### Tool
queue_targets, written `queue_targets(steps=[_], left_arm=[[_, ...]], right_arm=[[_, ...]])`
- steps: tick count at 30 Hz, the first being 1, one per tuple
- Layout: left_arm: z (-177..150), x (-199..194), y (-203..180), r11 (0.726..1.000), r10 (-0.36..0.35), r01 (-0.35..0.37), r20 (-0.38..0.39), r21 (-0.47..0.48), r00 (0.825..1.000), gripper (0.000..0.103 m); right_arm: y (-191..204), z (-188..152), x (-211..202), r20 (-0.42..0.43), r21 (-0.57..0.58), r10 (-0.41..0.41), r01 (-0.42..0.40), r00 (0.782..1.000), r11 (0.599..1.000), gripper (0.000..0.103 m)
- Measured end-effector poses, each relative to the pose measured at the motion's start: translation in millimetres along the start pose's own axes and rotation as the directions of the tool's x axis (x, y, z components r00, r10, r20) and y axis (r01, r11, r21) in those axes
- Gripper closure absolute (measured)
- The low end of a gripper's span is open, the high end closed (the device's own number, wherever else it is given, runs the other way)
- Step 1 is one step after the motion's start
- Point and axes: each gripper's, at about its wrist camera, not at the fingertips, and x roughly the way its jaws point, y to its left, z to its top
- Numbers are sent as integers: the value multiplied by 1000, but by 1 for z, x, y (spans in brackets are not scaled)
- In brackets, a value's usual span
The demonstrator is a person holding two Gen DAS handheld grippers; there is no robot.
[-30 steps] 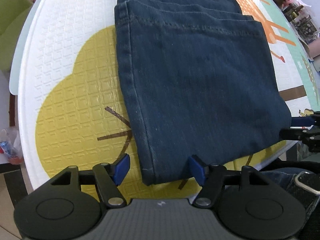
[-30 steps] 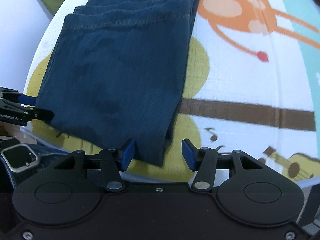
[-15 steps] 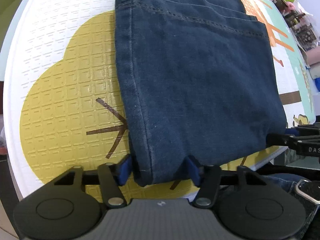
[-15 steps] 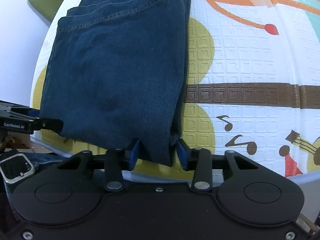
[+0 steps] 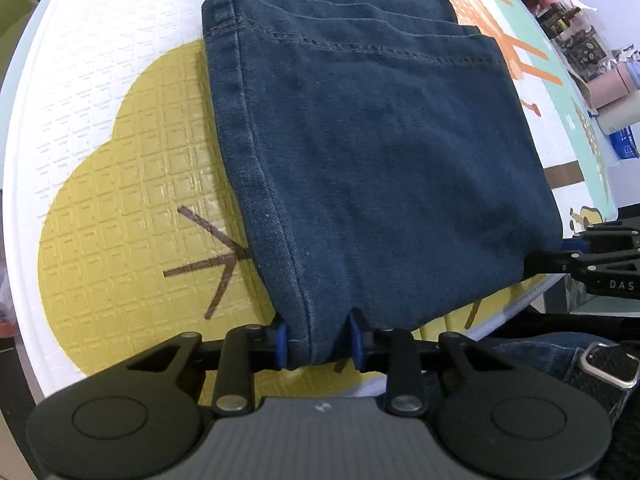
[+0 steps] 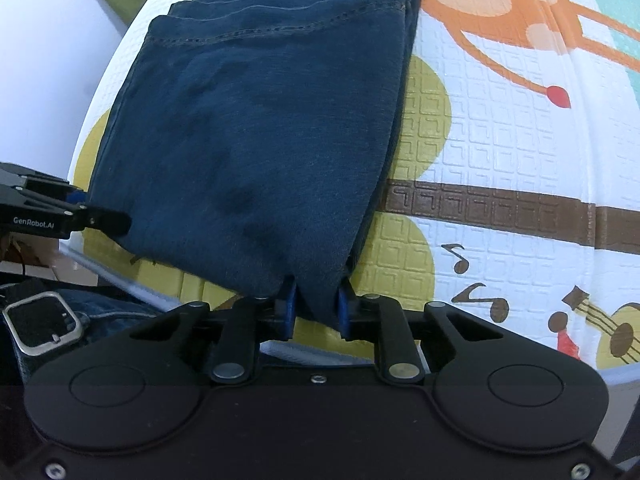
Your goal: Fold clothes
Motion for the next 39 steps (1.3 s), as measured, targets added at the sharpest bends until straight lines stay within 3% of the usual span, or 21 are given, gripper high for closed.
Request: queue_targets(steps=[11,19,27,39], left_arm=[[-17,6,-7,999,-32,32,-81,-1,996,72],[-2,-18,7,995,-98,97,-81,-12,992,73],[18,-57,21,980,-185,187,40,-62,982,75],[77,-53,57,944,-216,254,188,-209,958,78]], right_arm=[[-6,-20,-1,-99,-14,26,-28,995,1000,85],[-10,-9,-24,-61,-5,68,-69,996,998,87],[-14,31,-63,83,21,136,-138,987,990,87],[-41,88,-68,235,163,192,-233,953,959,88]])
